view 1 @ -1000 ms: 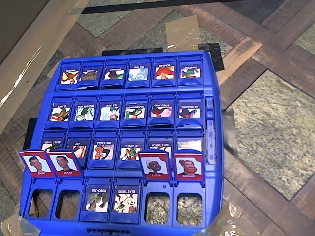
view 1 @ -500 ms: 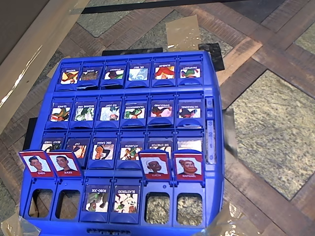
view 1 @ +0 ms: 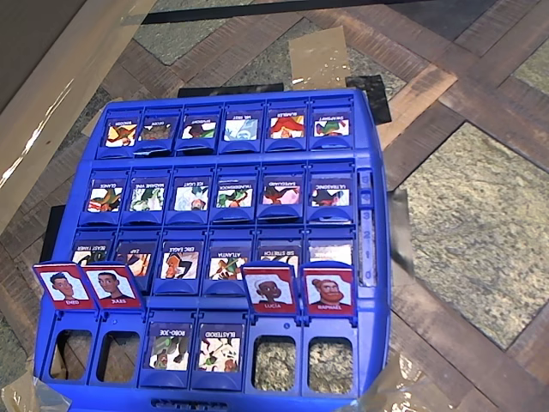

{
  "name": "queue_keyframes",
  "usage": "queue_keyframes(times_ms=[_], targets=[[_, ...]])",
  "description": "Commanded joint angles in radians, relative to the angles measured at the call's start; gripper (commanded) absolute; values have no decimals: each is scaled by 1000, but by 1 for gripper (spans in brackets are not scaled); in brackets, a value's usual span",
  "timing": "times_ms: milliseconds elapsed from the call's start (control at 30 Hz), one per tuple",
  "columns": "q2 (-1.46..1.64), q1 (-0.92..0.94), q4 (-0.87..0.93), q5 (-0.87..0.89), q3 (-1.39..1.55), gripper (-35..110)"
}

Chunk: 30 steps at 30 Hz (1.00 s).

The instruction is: Flip A0.

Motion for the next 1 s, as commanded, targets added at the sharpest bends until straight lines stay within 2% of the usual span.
queue_keyframes(times_ms=[0,300,500,633,767,967], targets=[[-8,-2,-3,6,2,0],[-8,0,-3,0,3,0],[-5,0,-3,-64,3,0],[-8,3,-3,-213,3,0],[-8,6,-3,-233,-2,0],[-41,-8,40,-502,-61,0]])
